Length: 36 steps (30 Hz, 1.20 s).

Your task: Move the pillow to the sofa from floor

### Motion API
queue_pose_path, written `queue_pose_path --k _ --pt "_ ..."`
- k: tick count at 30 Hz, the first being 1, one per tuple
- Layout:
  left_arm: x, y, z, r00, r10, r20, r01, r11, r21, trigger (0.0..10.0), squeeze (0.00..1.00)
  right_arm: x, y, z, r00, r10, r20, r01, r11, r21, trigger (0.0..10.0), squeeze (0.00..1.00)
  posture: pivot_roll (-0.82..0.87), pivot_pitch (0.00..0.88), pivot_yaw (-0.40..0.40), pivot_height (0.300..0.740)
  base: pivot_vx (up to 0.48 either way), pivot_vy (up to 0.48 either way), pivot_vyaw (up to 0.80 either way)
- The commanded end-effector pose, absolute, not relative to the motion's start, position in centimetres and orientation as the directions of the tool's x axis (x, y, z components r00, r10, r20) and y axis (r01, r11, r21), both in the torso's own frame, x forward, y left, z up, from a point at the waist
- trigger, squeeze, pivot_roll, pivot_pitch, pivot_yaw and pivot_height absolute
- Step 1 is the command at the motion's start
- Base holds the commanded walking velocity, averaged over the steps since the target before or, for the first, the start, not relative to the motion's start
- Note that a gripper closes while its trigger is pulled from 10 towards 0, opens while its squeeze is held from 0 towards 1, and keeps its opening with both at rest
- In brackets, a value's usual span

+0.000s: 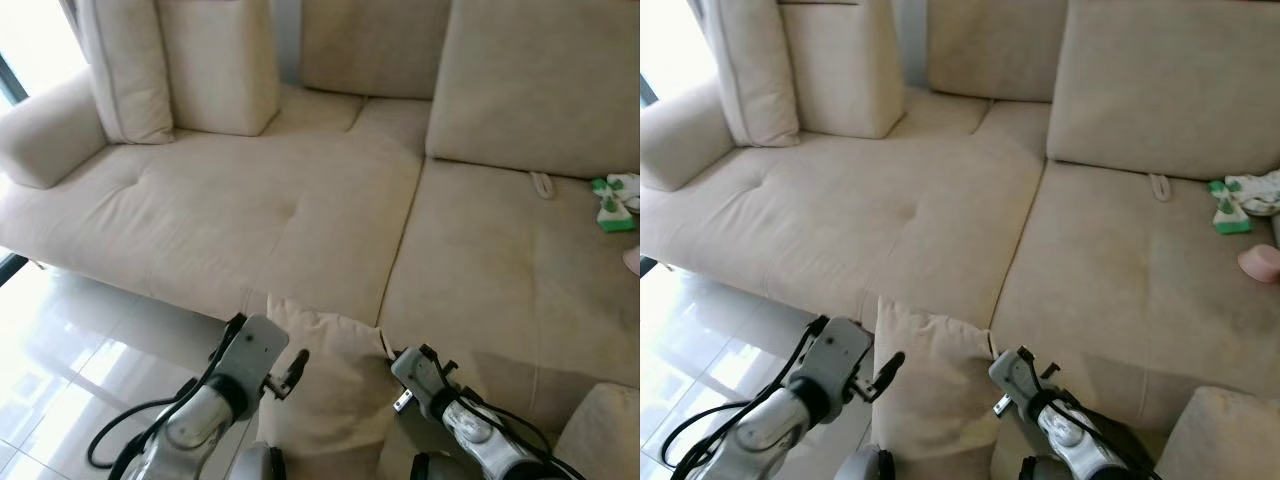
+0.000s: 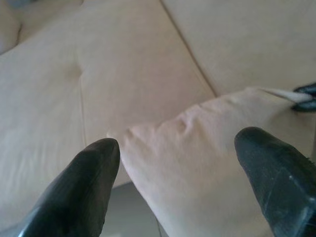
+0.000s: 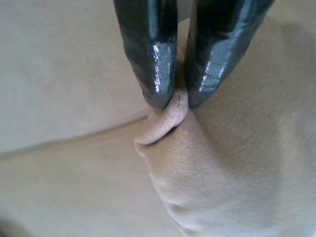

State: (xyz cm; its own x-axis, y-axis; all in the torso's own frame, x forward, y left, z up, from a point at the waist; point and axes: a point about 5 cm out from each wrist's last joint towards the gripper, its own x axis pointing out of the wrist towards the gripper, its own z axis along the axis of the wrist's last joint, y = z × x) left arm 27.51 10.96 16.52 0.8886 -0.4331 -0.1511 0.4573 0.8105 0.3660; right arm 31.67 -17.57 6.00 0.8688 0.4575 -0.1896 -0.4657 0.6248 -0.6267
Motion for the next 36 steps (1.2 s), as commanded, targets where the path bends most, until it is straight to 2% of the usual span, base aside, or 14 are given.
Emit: queue_pose_path --k 1,3,5,6,7,9,10,14,17,26,27,30,32,36 --pt "28.0 11.0 15.4 0.862 -0.466 -0.199 0.506 0.780 0.368 10.0 0.00 30.8 -16.9 6.3 0.823 0.546 -0.156 -0.492 0.546 -0.678 0.0 0.00 0.11 0.090 0.068 0.575 0.000 0.000 0.00" --pt "28.7 10.8 14.9 0.822 -0.516 -0.241 0.568 0.718 0.402 10.0 0.00 30.1 -17.1 6.4 0.786 0.594 -0.168 -0.506 0.463 -0.728 0.0 0.00 0.09 0.070 0.063 0.575 0.000 0.000 0.00" --pt "28.7 10.8 14.9 0.822 -0.516 -0.241 0.568 0.718 0.402 10.0 0.00 30.1 -17.1 6.4 0.786 0.594 -0.168 -0.506 0.463 -0.728 0.0 0.00 0.09 0.070 0.063 0.575 0.000 0.000 0.00" --pt "28.8 10.7 14.7 0.803 -0.536 -0.263 0.595 0.686 0.418 10.0 0.00 29.8 -17.2 6.5 0.775 0.608 -0.172 -0.507 0.435 -0.744 0.0 0.00 0.09 0.070 0.063 0.575 0.000 0.000 0.00" --pt "29.2 10.7 14.1 0.749 -0.578 -0.324 0.659 0.599 0.454 10.0 0.00 29.8 -17.8 7.1 0.766 0.619 -0.173 -0.494 0.394 -0.775 0.0 0.00 0.06 0.034 0.057 0.575 0.000 0.000 0.00" --pt "29.4 10.7 13.9 0.737 -0.586 -0.336 0.672 0.580 0.461 10.0 0.00 29.8 -18.0 7.2 0.765 0.621 -0.171 -0.490 0.388 -0.781 0.0 0.00 0.06 0.034 0.057 0.575 0.000 0.000 0.00" --pt "29.7 11.1 13.6 0.696 -0.605 -0.386 0.711 0.505 0.490 10.0 0.00 29.7 -18.4 7.8 0.754 0.633 -0.173 -0.478 0.349 -0.806 0.0 0.00 0.03 0.000 0.053 0.575 0.000 0.000 0.00" --pt "31.1 12.5 13.7 0.649 -0.603 -0.464 0.748 0.396 0.533 10.0 0.00 29.6 -19.2 9.3 0.735 0.656 -0.172 -0.439 0.267 -0.858 0.0 0.00 0.01 0.000 0.053 0.575 0.000 0.000 0.00" --pt "31.9 12.9 13.7 0.636 -0.597 -0.489 0.758 0.364 0.541 10.0 0.00 29.4 -19.5 10.0 0.733 0.660 -0.166 -0.410 0.234 -0.881 0.0 0.00 0.00 0.000 0.053 0.575 0.000 0.000 0.00" --pt "31.9 14.0 12.2 0.552 -0.558 -0.620 0.825 0.255 0.505 10.0 0.00 29.1 -19.0 11.0 0.723 0.678 -0.132 -0.369 0.218 -0.904 0.0 0.00 -0.01 0.000 0.055 0.575 0.000 0.000 0.00" --pt "31.6 14.2 11.8 0.512 -0.561 -0.650 0.850 0.224 0.477 10.0 0.00 29.1 -18.8 11.2 0.729 0.673 -0.122 -0.358 0.223 -0.907 0.0 0.00 -0.02 0.000 0.057 0.575 0.000 0.000 0.00" --pt "31.6 14.2 11.8 0.512 -0.561 -0.650 0.850 0.224 0.477 10.0 0.00 29.1 -18.8 11.2 0.729 0.673 -0.122 -0.358 0.223 -0.907 0.0 0.00 -0.02 0.000 0.057 0.575 0.000 0.000 0.00" --pt "30.9 14.8 11.2 0.408 -0.566 -0.716 0.904 0.140 0.405 10.0 0.00 29.3 -18.6 11.6 0.746 0.658 -0.107 -0.330 0.225 -0.917 0.0 0.00 -0.04 0.000 0.064 0.575 0.000 0.000 0.00" --pt "30.6 15.2 10.9 0.349 -0.561 -0.750 0.928 0.094 0.361 10.0 0.00 29.5 -18.2 12.0 0.745 0.660 -0.094 -0.311 0.220 -0.925 0.0 0.00 -0.04 0.000 0.067 0.575 0.000 0.000 0.00"
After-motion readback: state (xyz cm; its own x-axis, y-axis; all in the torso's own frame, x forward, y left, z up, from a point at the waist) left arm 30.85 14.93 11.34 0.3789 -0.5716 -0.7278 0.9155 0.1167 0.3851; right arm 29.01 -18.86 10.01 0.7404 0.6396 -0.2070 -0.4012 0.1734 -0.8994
